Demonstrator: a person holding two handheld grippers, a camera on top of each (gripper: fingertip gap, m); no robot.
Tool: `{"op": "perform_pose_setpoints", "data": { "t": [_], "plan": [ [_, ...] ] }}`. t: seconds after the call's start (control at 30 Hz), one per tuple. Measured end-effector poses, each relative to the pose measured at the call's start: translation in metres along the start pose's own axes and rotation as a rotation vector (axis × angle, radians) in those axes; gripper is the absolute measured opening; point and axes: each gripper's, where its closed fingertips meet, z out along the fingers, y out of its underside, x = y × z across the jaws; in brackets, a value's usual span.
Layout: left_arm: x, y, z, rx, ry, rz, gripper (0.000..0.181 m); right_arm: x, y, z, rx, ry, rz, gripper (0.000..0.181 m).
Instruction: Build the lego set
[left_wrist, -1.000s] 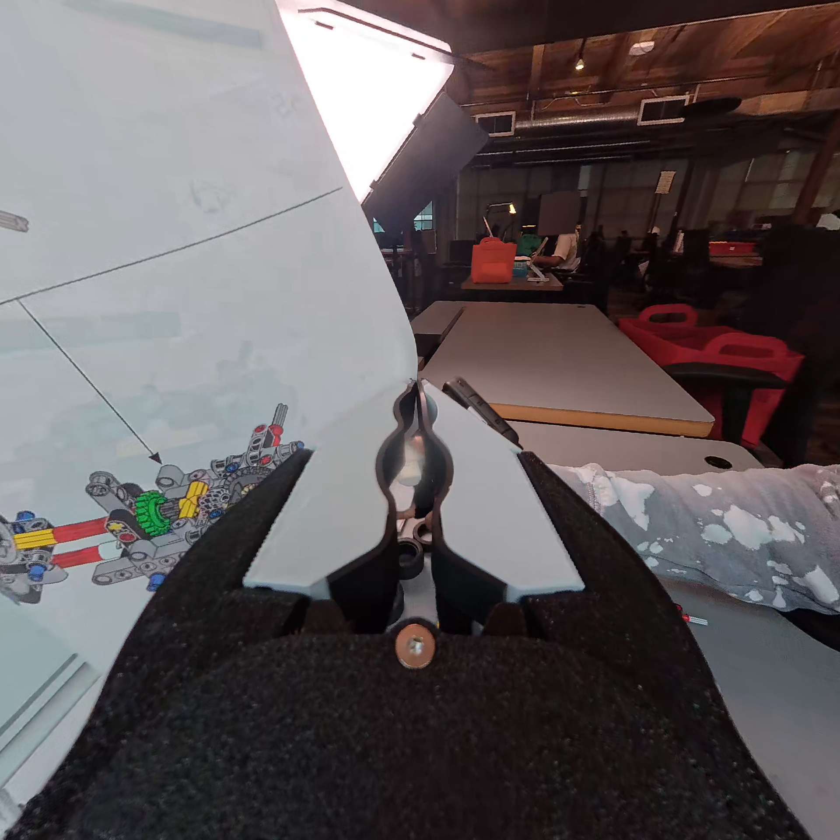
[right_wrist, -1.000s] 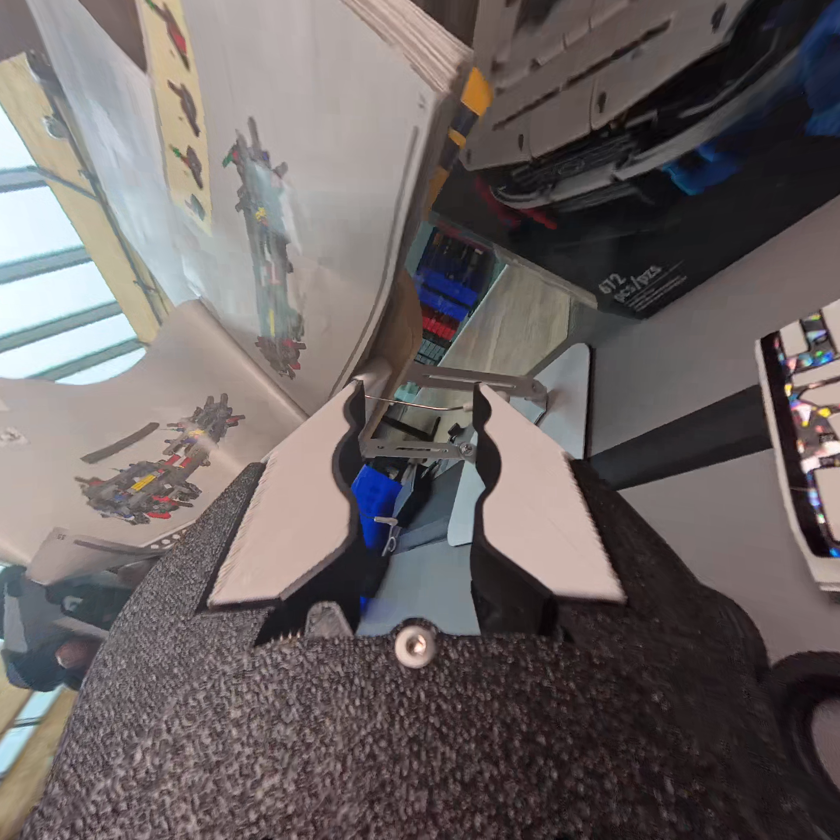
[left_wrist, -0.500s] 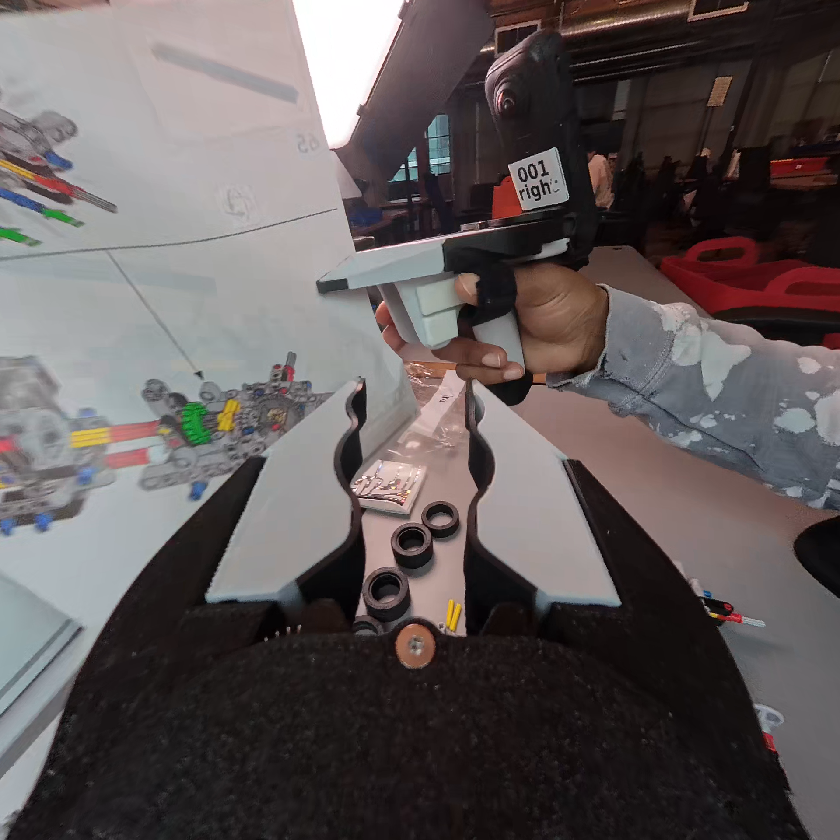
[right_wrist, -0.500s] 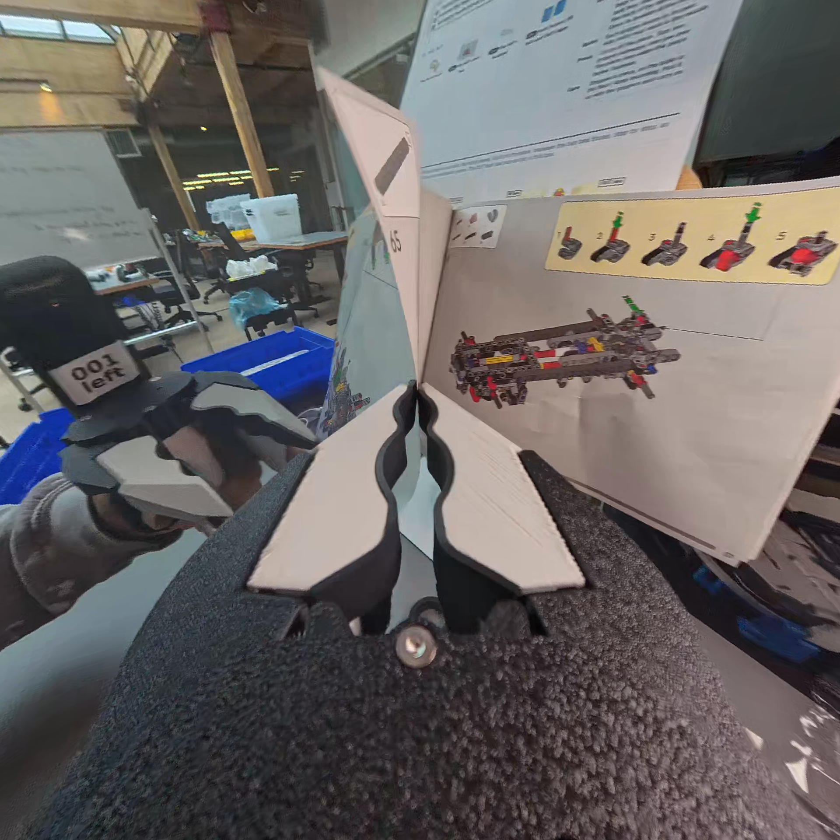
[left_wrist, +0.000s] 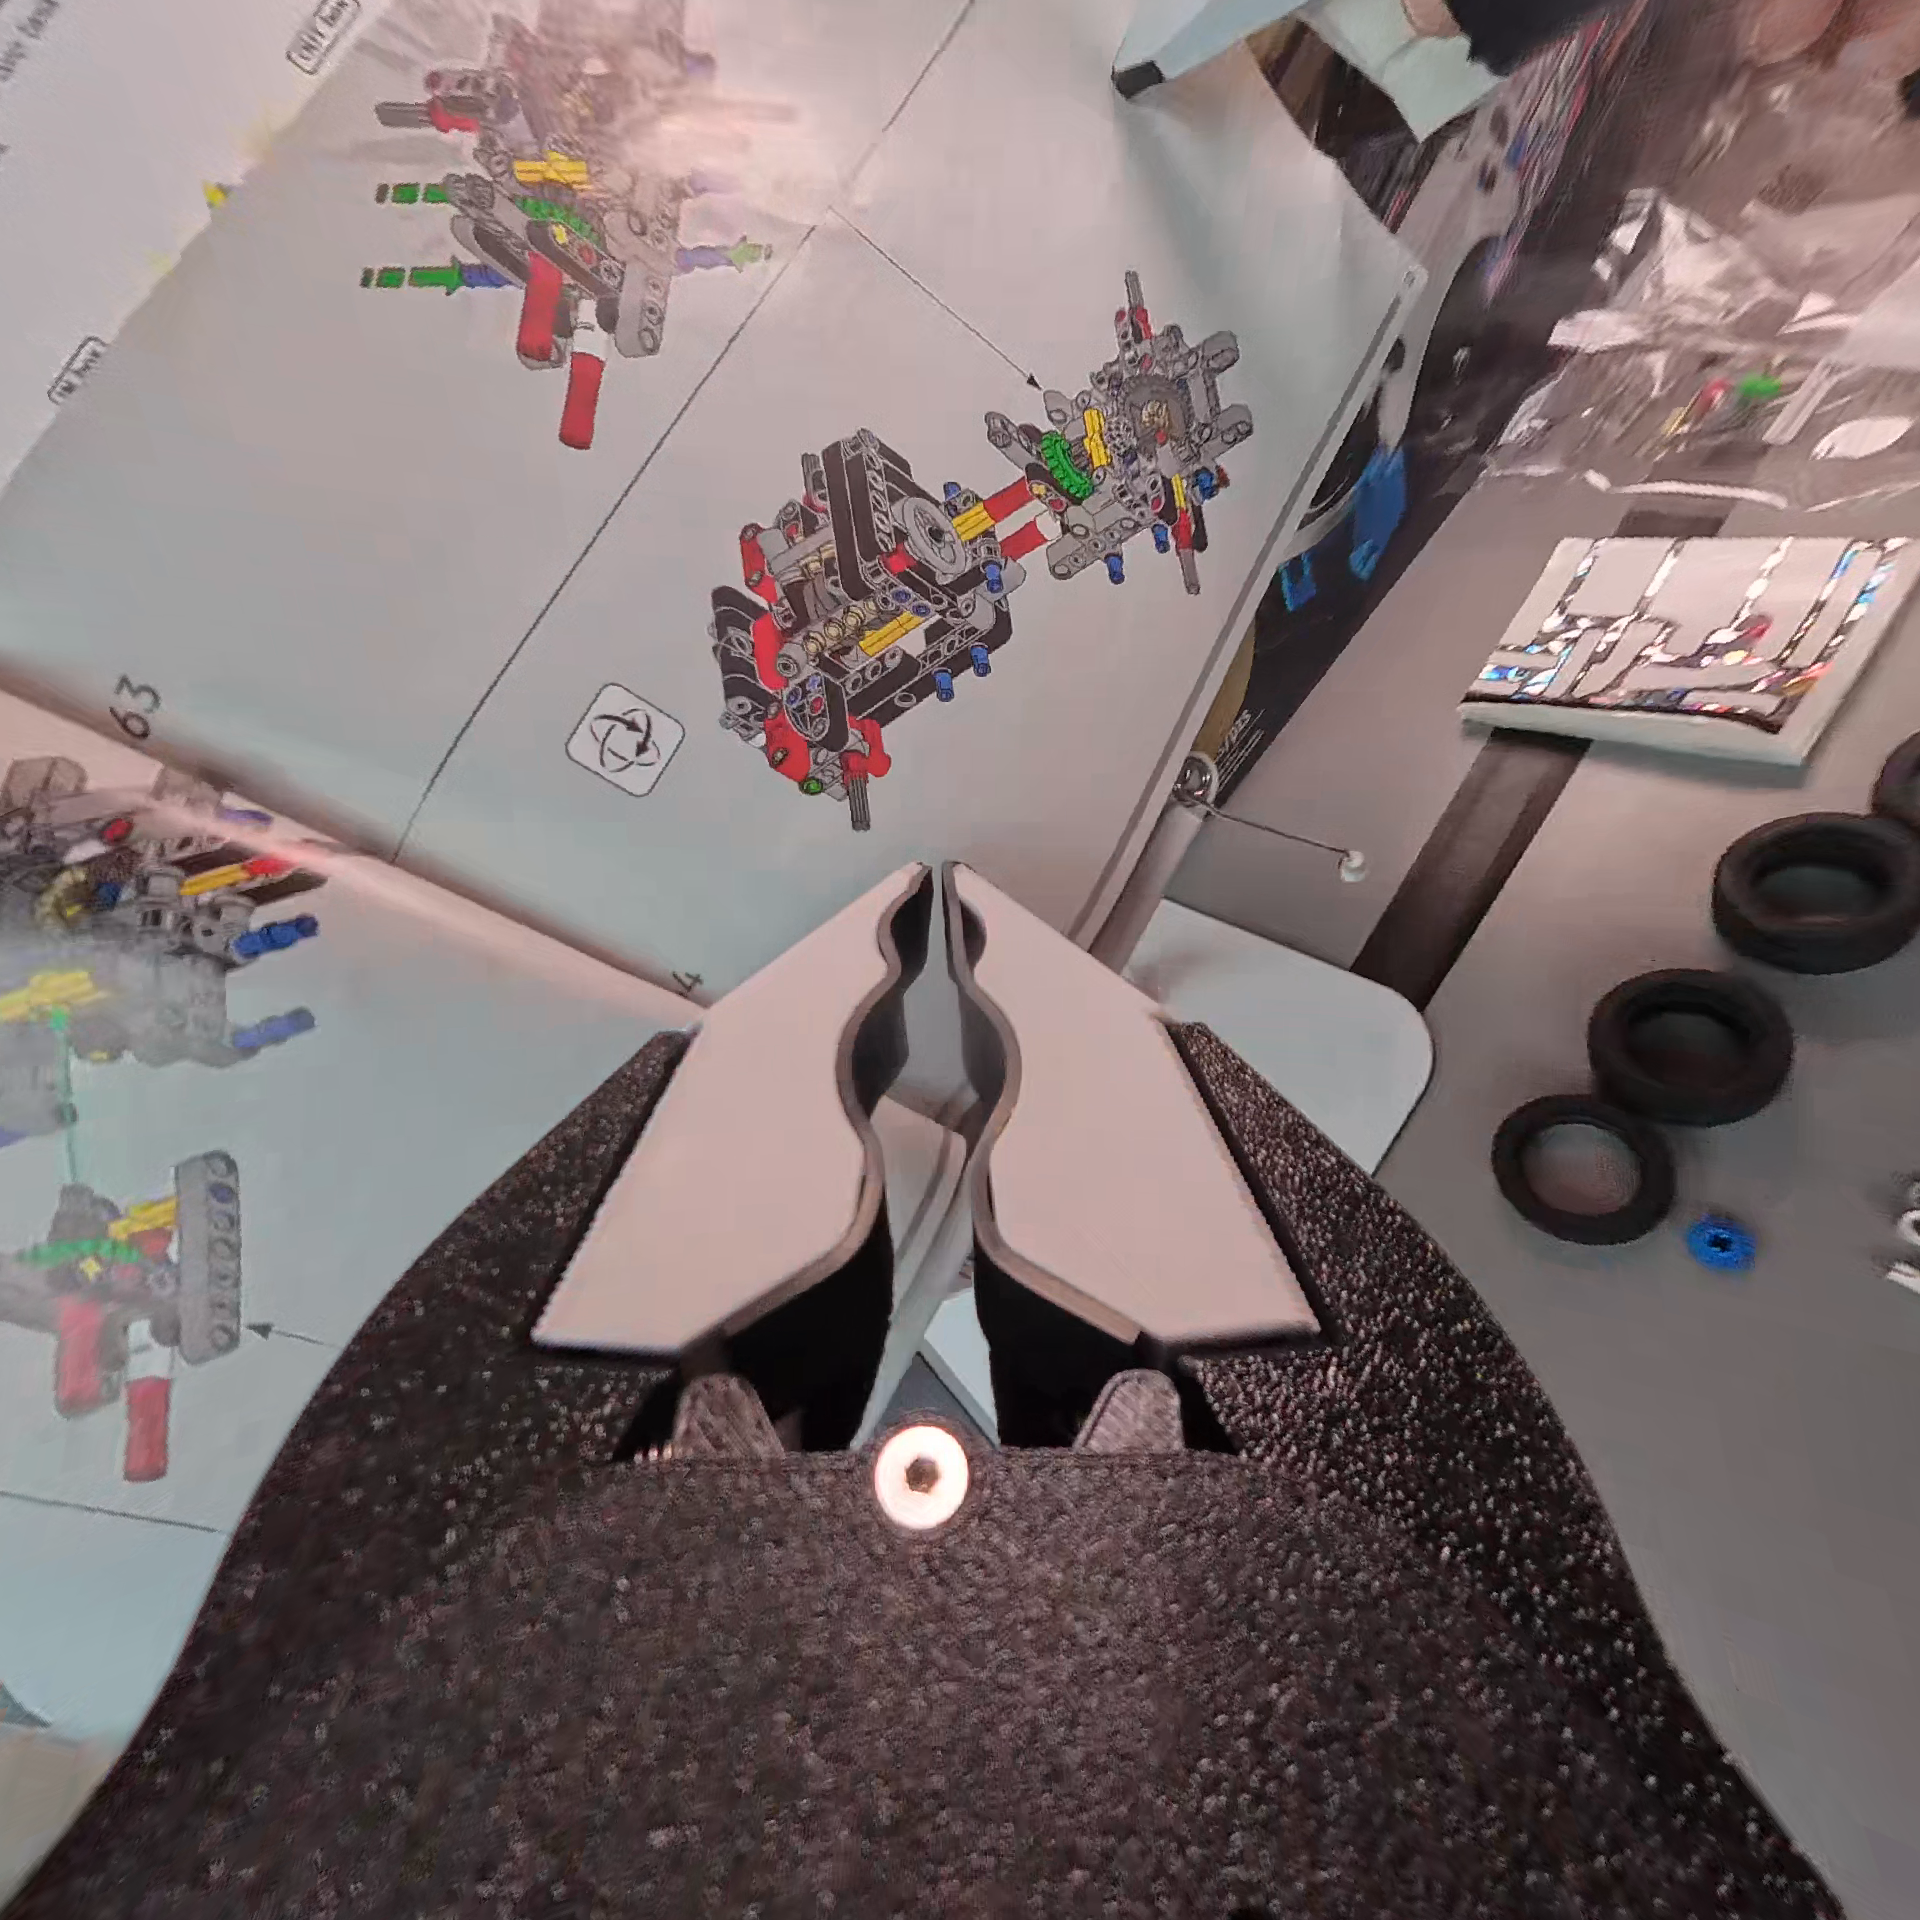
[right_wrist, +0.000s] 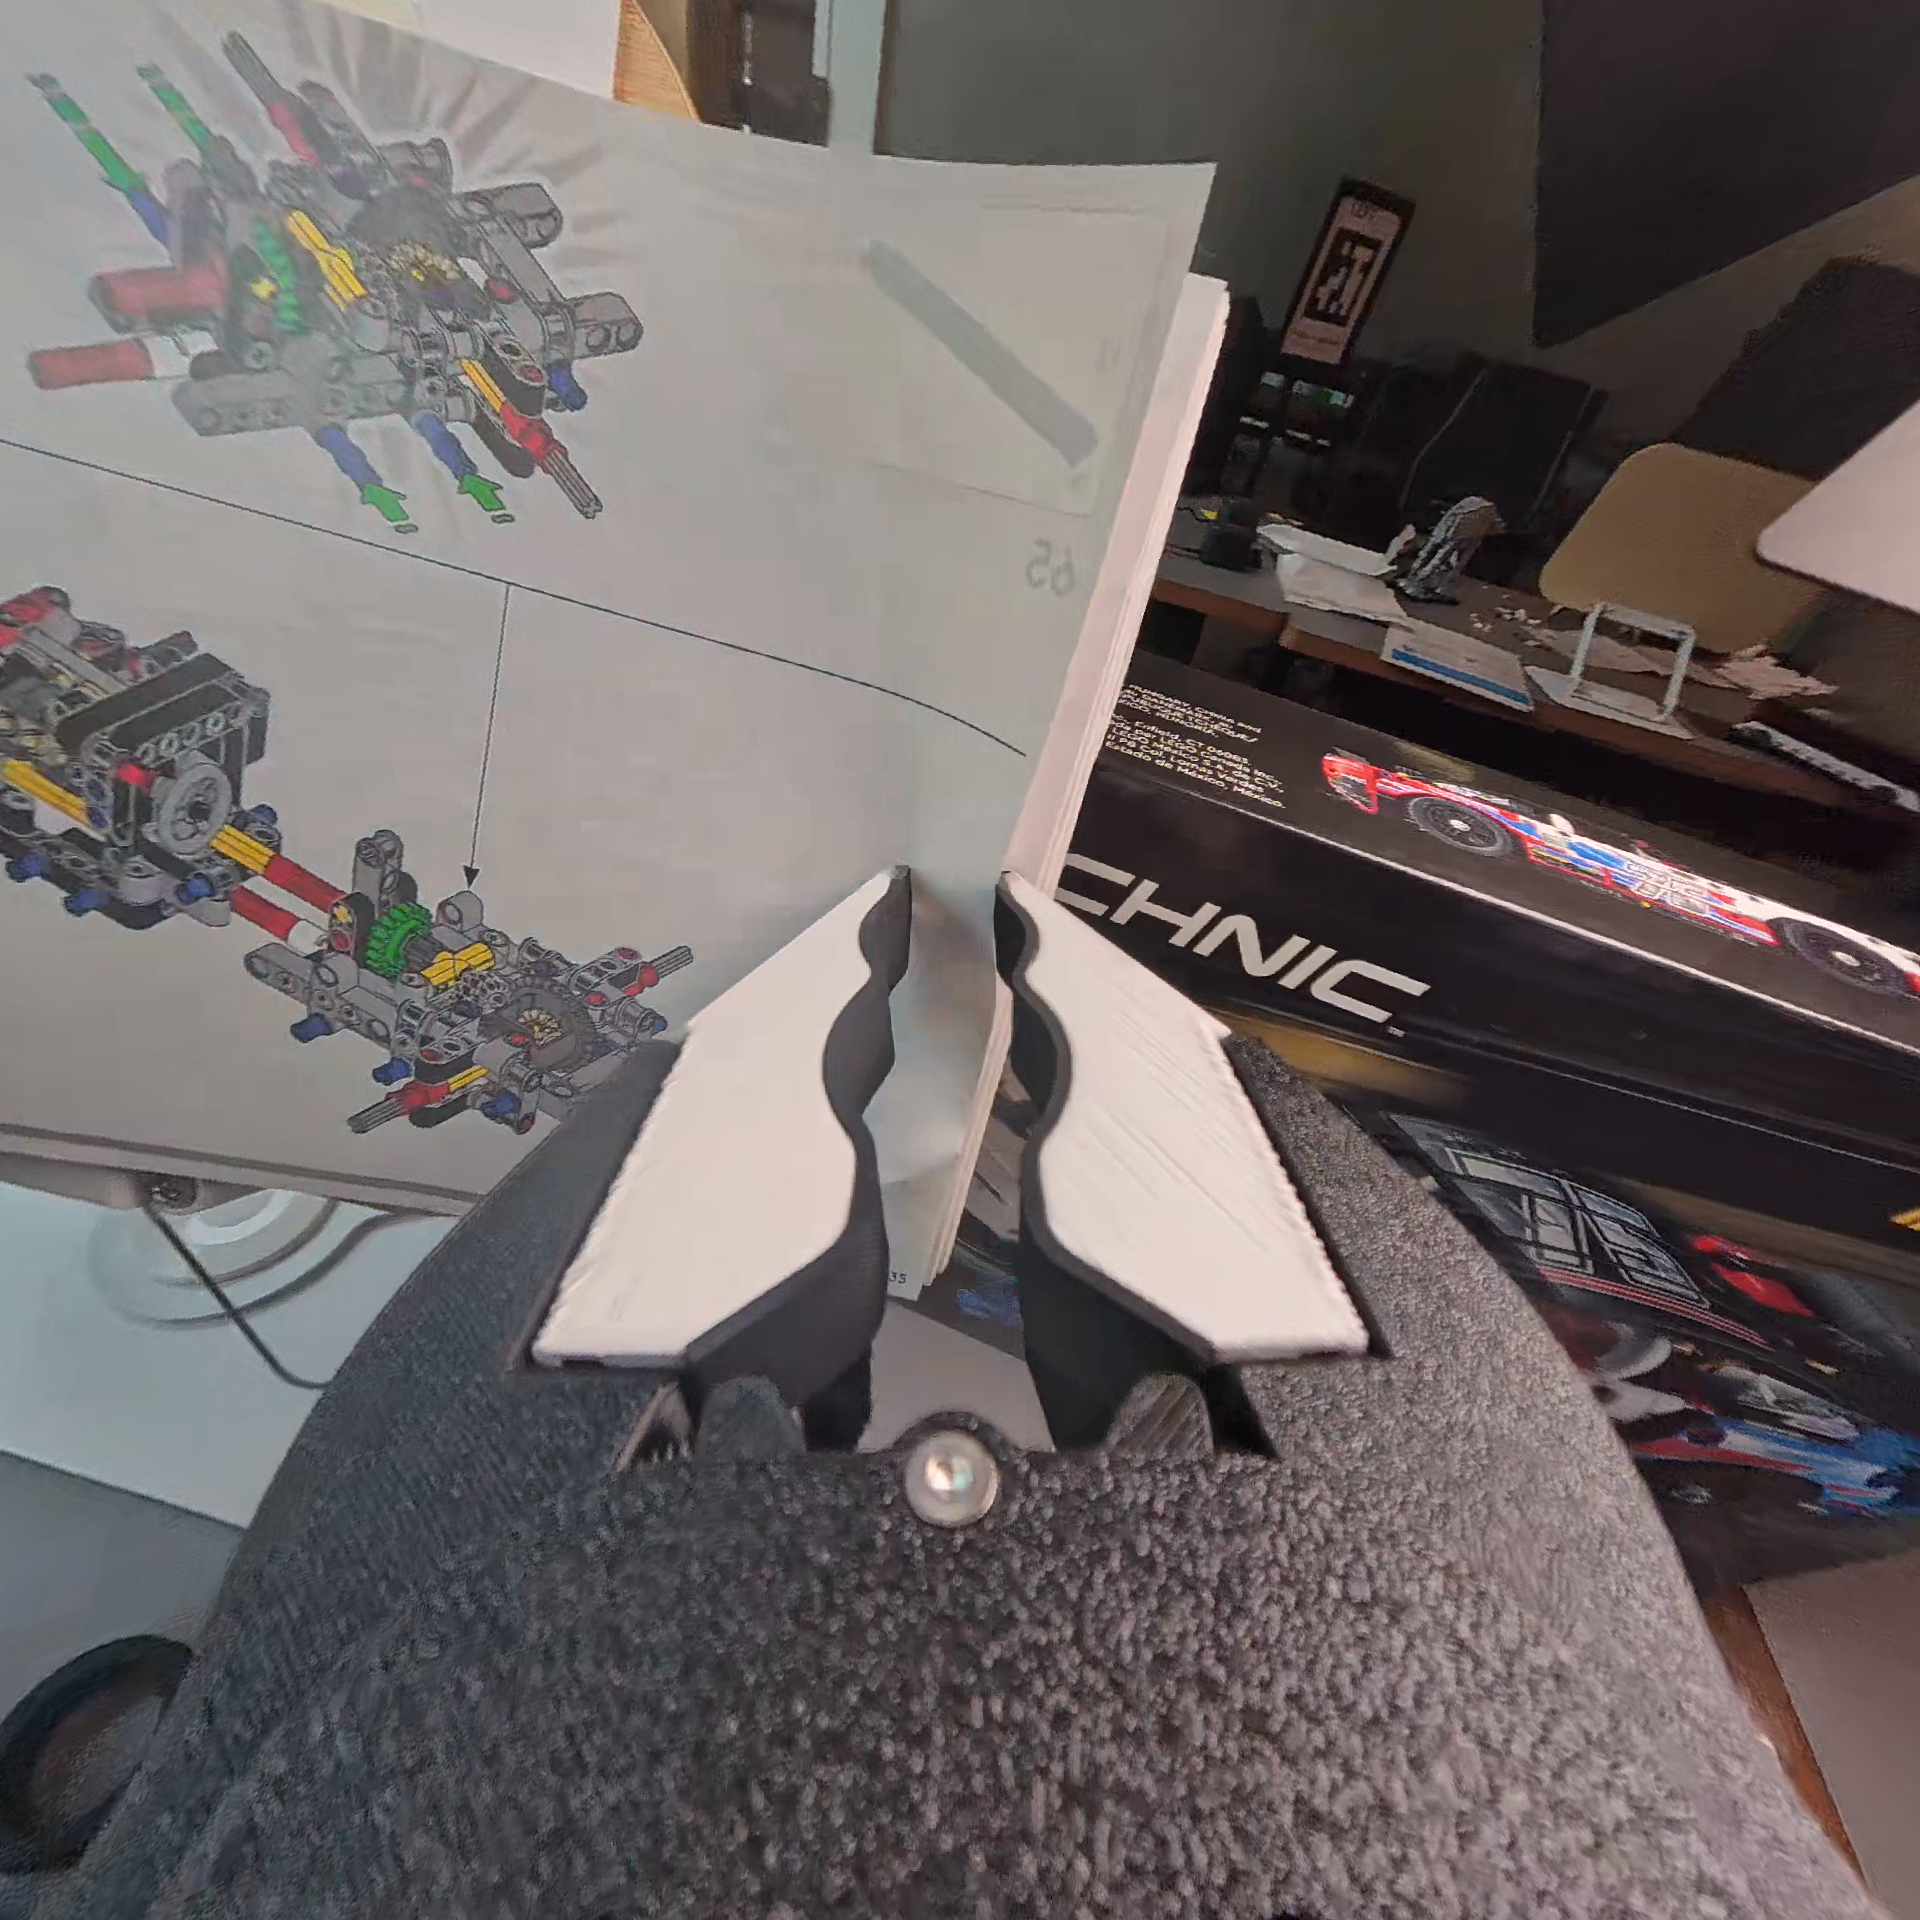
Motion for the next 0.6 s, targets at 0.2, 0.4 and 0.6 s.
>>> {"op": "perform_pose_setpoints", "data": {
  "t": [0.2, 0.4, 0.6],
  "plan": [
    [-0.006, 0.01, 0.024, -0.116, -0.037, 0.069, 0.0, 0.017, -0.016, -0.045, 0.204, 0.227, -0.007, 0.043],
    [-0.006, 0.011, 0.026, -0.106, -0.062, 0.089, 0.001, -0.134, 0.068, -0.048, 0.092, -0.137, -0.314, 0.042],
    [-0.007, 0.012, 0.026, -0.12, -0.074, 0.11, 0.001, -0.157, 0.107, -0.022, -0.051, -0.073, -0.632, 0.002]
  ]
}}
